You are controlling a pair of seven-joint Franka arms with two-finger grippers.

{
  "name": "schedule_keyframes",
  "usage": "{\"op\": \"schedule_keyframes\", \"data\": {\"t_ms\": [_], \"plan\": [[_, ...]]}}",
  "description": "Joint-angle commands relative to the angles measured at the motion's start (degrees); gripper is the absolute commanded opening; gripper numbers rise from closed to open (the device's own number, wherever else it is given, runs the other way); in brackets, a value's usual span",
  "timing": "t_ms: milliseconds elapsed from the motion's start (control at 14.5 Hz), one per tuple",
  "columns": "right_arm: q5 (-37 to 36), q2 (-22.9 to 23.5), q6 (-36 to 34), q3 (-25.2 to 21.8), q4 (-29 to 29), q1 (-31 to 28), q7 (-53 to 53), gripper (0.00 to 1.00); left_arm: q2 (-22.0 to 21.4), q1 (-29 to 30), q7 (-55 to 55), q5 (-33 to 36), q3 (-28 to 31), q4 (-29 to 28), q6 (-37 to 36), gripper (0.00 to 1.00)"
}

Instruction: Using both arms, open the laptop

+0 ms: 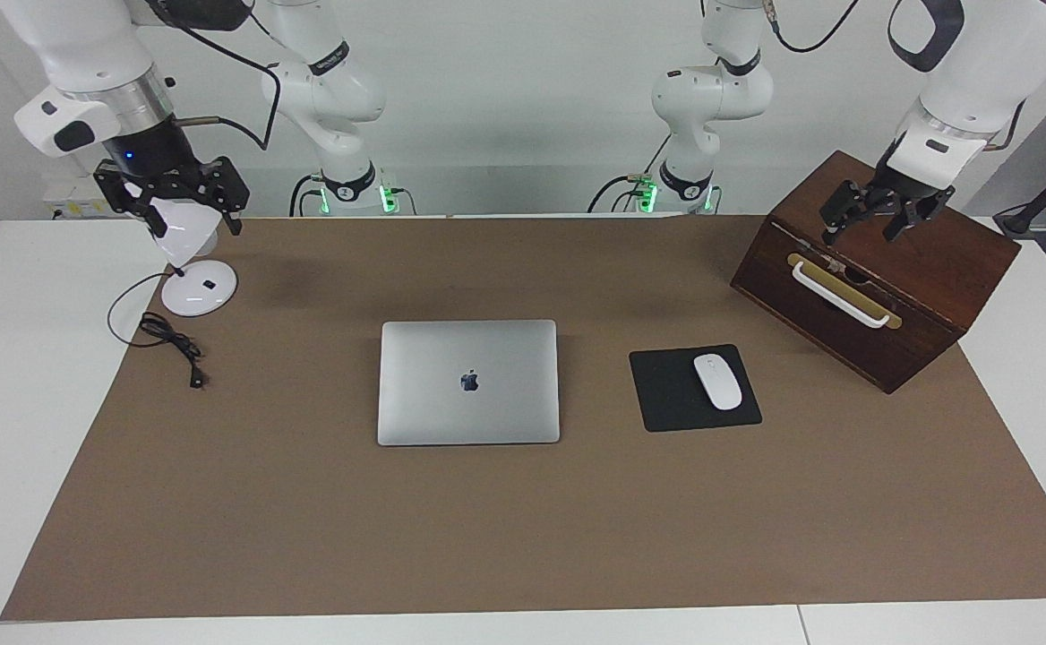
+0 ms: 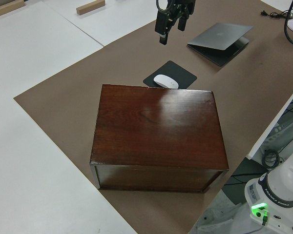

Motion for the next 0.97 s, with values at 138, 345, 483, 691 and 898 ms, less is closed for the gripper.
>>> {"op": "schedule_keyframes", "data": {"t_ms": [138, 345, 483, 691, 898], "plan": [[1.44, -0.45, -1.58, 0.26, -0.26, -0.83, 0.45, 1.0, 0.04, 0.65, -0.48, -0.95, -0.32, 0.86, -0.64, 1.0], [1.44, -0.63, -1.42, 0.26, -0.43, -0.48, 0.72, 1.0, 0.04, 0.74, -0.48, -0.95, -0.32, 0.86, -0.64, 1.0], [1.44, -0.63, -1.41, 0.26, -0.52, -0.39, 0.8, 1.0, 0.04, 1.0, -0.48, -0.95, -0.32, 0.86, -0.73, 1.0], [1.44, -0.46, -0.97, 0.26, -0.52, -0.39, 0.8, 1.0, 0.04, 1.0, -0.48, -0.95, -0.32, 0.86, -0.73, 1.0], [1.35, -0.45, -0.8, 0.43, -0.52, -0.3, 0.98, 1.0, 0.04, 1.0, -0.48, -0.95, -0.32, 0.86, -0.73, 1.0]]}}
